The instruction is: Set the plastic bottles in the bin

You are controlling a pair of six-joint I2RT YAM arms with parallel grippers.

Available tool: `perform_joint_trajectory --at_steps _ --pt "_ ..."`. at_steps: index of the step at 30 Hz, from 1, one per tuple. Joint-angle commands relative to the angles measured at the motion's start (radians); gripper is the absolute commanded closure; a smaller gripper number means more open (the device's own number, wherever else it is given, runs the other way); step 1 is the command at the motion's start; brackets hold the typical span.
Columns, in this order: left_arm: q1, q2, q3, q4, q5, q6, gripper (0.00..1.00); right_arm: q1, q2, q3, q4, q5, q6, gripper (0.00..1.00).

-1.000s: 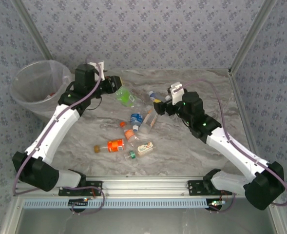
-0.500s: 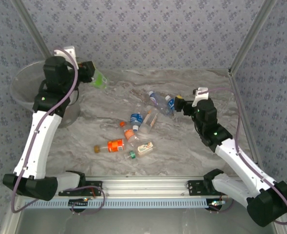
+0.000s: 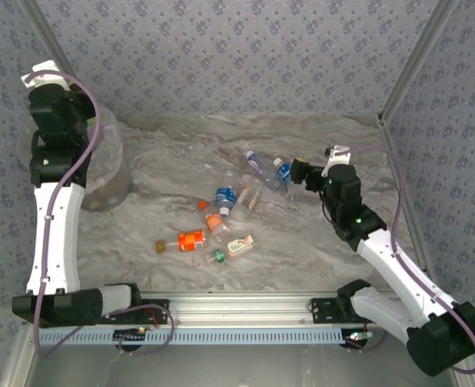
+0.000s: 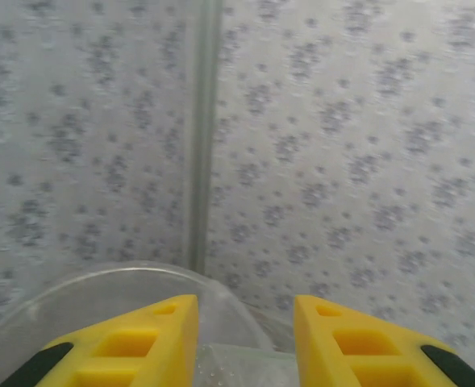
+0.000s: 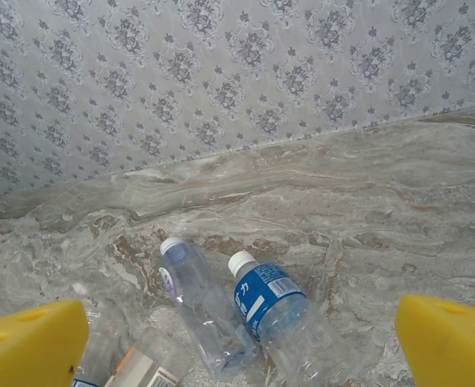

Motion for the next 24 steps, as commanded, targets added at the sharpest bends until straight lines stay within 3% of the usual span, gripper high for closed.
perform_joint_trajectory --at_steps 1,6,15,24 --pt "0.065 0.020 -0.016 0.045 -0.076 -0.035 1.00 -0.007 -0.018 0.037 -0.029 -0.037 0.009 0.00" --pt "0.125 0.063 -0.048 0.036 -0.126 -0.054 1.00 -0.005 -0.007 0.051 -0.044 -0.118 -0.015 0.00" --pt "0.228 0.174 -0.039 -0.175 0.119 -0.215 0.99 -0.004 0.022 0.073 -0.071 -0.096 0.008 0.00" --pt "0.253 0.246 -0.104 -0.207 0.278 -0.300 0.86 0.001 0.047 0.087 -0.096 -0.079 0.010 0.00"
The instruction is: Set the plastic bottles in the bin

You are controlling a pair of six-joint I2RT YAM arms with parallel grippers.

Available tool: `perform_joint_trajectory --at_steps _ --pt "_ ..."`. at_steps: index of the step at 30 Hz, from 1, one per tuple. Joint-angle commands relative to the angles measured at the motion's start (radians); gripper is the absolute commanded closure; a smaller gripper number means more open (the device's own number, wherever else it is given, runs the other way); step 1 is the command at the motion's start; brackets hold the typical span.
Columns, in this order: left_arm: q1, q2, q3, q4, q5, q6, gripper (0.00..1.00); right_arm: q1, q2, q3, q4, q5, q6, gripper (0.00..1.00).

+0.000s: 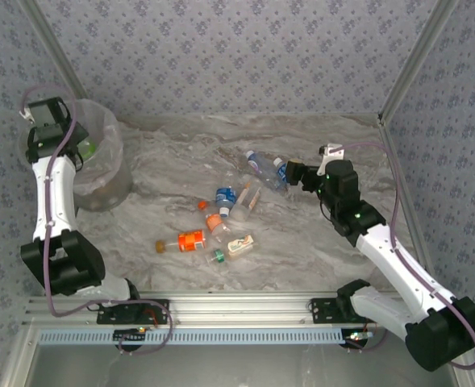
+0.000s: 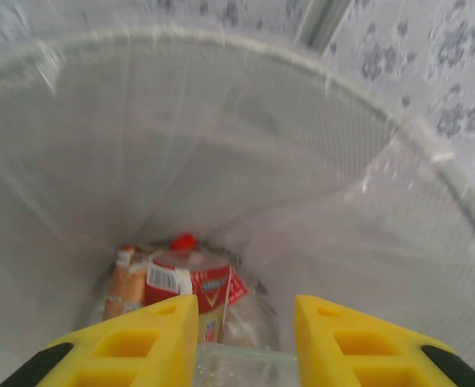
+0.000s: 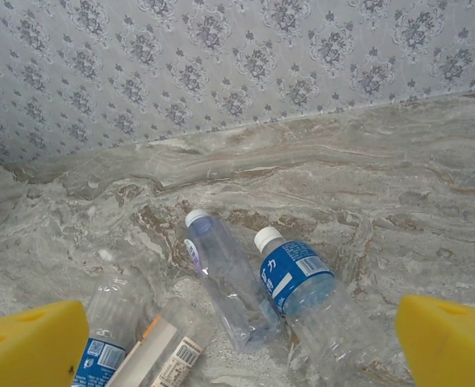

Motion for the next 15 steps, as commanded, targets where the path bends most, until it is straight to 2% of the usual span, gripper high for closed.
perform_joint_trajectory --at_steps 1,3,5,11,15 --pt "0.006 0.012 -0.019 -0.019 0.089 -0.047 0.83 0.001 0.014 0.040 -0.032 0.013 0.012 0.00" --pt "0.006 0.022 -0.017 -0.031 0.123 -0.048 0.77 0.002 0.021 0.045 -0.043 0.014 0.014 0.00" --pt "0.006 0.028 -0.013 -0.040 0.164 -0.046 0.60 0.002 0.029 0.049 -0.053 0.017 0.014 0.00" --pt "0.006 -0.007 -0.017 -0.055 0.194 -0.032 0.28 0.002 0.049 0.061 -0.065 0.031 0.016 0.00" --pt "0.006 -0.043 -0.026 -0.050 0.226 -0.028 0.17 0.002 0.068 0.063 -0.064 0.039 0.018 0.00"
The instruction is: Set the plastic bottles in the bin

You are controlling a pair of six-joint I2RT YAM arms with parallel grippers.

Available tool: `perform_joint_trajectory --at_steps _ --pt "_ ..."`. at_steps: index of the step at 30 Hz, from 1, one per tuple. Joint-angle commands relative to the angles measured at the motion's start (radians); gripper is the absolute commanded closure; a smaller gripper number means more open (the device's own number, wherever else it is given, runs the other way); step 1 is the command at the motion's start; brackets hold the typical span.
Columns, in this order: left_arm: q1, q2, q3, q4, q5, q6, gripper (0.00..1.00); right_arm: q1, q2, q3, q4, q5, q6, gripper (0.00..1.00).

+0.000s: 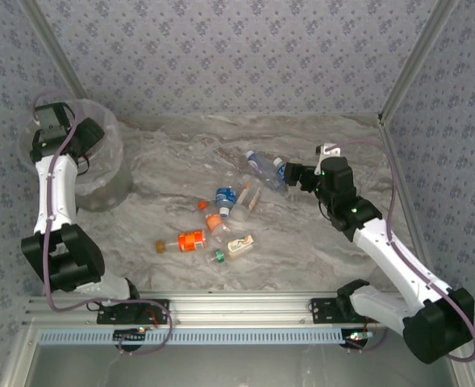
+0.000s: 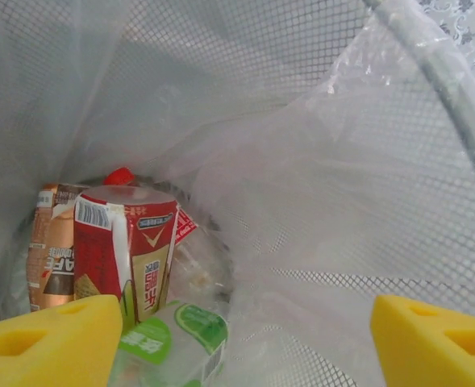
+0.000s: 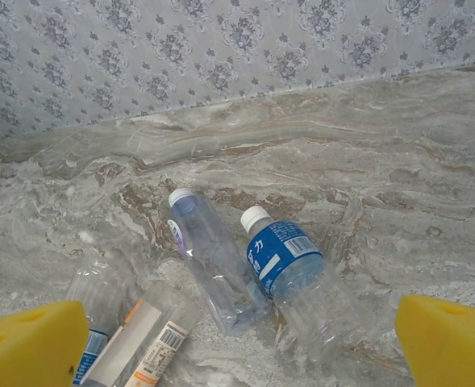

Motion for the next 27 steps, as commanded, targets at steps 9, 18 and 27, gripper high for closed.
perform_joint_trajectory --at_steps 9,18,27 --pt "0.006 -0.144 -0.034 0.033 0.155 -0.014 0.04 0.000 0.067 0.050 -0.027 0.035 0.019 0.00" --pt "-0.063 -0.294 -0.085 0.054 0.262 -0.052 0.01 -0.006 0.110 0.058 -0.034 0.039 0.026 0.00" --pt "-0.276 -0.495 -0.228 0.050 0.103 -0.074 0.01 -0.045 0.182 0.108 -0.066 -0.026 -0.115 0.00"
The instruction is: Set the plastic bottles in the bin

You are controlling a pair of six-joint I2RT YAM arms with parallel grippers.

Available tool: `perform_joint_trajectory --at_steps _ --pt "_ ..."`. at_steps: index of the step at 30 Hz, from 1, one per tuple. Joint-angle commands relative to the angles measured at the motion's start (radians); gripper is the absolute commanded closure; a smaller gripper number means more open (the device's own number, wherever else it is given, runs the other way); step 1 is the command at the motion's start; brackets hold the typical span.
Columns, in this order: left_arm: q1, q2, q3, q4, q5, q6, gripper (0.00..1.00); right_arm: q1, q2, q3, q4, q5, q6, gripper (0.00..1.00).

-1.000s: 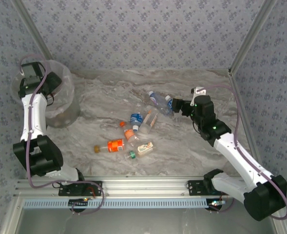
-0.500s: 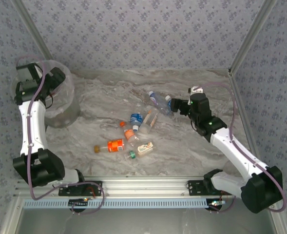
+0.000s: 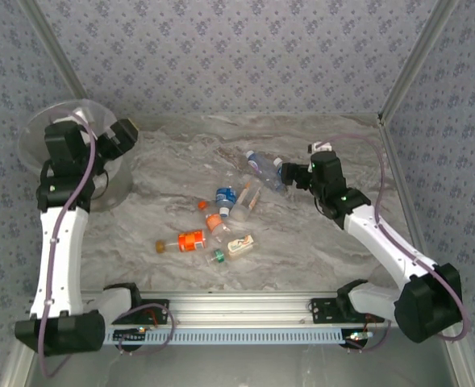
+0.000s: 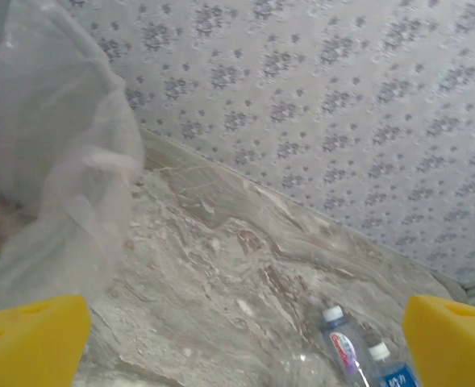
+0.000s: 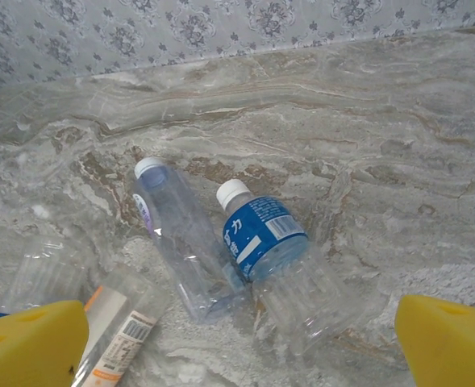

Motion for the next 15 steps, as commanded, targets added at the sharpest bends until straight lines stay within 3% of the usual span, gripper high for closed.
perform_joint_trajectory --at_steps 1,5,15 --pt "-0.040 -0.049 -0.047 0.017 -0.033 -0.014 0.00 -0.037 0.053 0.075 -0.063 -0.049 -0.085 0.00" --pt "-0.048 -0.054 -0.064 0.024 0.062 0.026 0.01 -0.074 0.159 0.155 -0.170 -0.107 -0.180 0.00" --pt "-0.047 -0.041 -0.057 -0.023 0.032 0.076 0.00 -0.177 0.408 0.330 -0.409 -0.278 -0.374 0.03"
